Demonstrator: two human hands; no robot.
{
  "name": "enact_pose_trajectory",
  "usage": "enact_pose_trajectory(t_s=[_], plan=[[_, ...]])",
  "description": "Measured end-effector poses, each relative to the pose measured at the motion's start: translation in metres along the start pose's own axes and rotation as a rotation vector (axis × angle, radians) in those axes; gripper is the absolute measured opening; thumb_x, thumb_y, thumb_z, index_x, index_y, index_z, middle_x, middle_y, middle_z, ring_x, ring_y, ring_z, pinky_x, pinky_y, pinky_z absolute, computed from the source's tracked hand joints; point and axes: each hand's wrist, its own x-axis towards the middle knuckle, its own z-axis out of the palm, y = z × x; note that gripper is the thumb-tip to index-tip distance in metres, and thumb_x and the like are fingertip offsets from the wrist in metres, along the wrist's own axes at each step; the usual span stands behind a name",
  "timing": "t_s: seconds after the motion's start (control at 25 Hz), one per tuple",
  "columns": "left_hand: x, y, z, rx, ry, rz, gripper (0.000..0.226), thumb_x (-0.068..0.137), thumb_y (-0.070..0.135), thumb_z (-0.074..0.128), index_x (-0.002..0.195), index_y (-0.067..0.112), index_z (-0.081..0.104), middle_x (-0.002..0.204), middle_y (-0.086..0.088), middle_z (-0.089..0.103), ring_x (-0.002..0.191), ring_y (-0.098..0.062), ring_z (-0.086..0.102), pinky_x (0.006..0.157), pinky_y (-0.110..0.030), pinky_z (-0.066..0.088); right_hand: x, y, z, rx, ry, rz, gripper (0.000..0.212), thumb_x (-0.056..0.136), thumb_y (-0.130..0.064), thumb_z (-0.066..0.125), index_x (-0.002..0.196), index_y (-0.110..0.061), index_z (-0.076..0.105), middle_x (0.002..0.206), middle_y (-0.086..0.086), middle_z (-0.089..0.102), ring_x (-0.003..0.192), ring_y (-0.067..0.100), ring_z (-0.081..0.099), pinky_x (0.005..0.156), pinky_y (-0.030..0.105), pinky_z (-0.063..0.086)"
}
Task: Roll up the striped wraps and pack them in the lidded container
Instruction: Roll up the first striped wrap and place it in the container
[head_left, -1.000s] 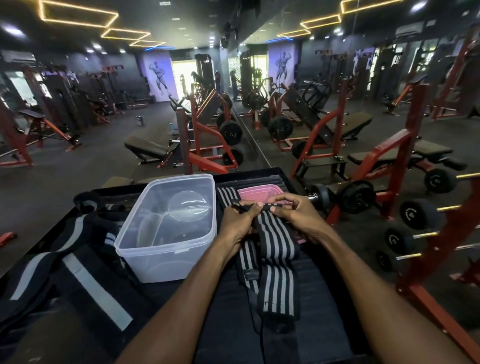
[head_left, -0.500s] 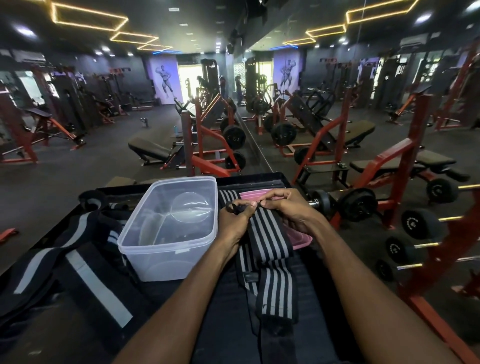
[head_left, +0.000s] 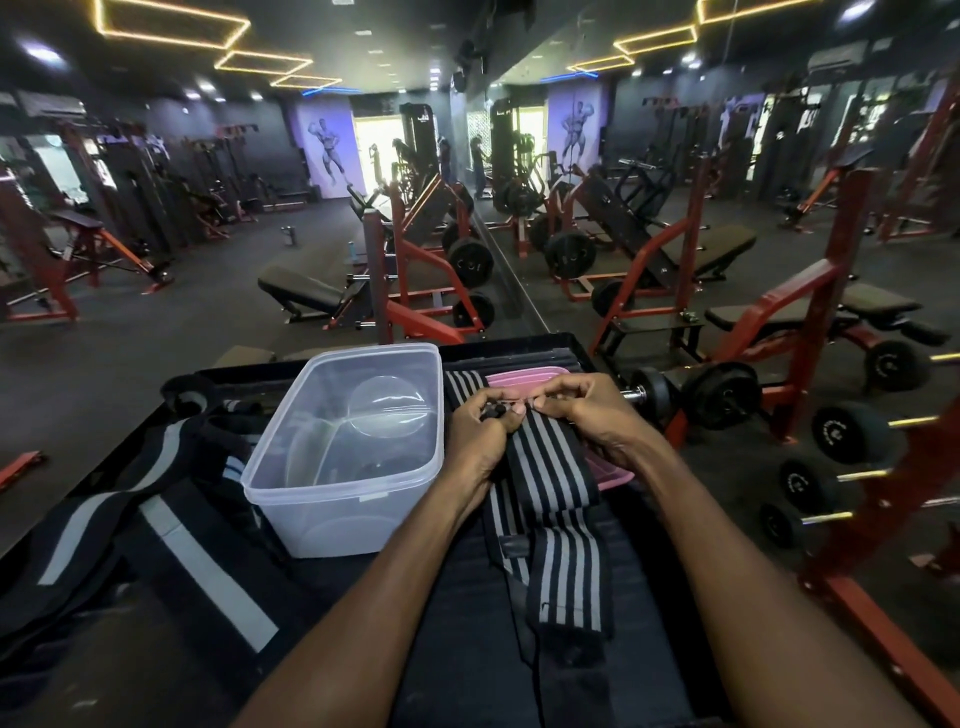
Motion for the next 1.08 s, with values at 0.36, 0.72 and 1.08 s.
enact_pose_trajectory(t_s=[0.36,0.72,1.08], plan=[[-0.003,-0.003,-0.003,0.056,0.08,0.103,0.007,0.086,0.01,0.075,0.093,0.01,0.074,0.092,0.004,0.072,0.09,-0.008,0.065,0.087,-0.022,0.05,-0.005,-0.004,0.001,-0.03,-0.002,-0.008,0.005,0.083,0.003,0.073,0.087,-0.001,0.073,0.084,0.014,0.07,0.079,0.02,0.065,0.073,0.03,0.054],[-0.003,-0.002,-0.002,0.009,0.067,0.003,0.006,0.086,0.015,0.075,0.092,0.014,0.075,0.098,-0.002,0.075,0.099,-0.02,0.069,0.094,-0.032,0.054,-0.005,-0.007,-0.001,-0.022,0.011,-0.048,0.014,0.08,0.012,0.07,0.087,0.001,0.075,0.079,0.007,0.074,0.073,0.01,0.069,0.066,0.017,0.053],[-0.004,-0.003,-0.003,0.0,0.012,-0.021,0.013,0.082,0.021,0.08,0.094,0.021,0.075,0.101,-0.001,0.074,0.101,-0.018,0.069,0.096,-0.036,0.055,-0.004,-0.007,-0.011,-0.076,-0.025,-0.056,0.022,0.08,0.01,0.07,0.093,-0.006,0.078,0.093,0.018,0.075,0.088,0.023,0.07,0.087,0.035,0.058]])
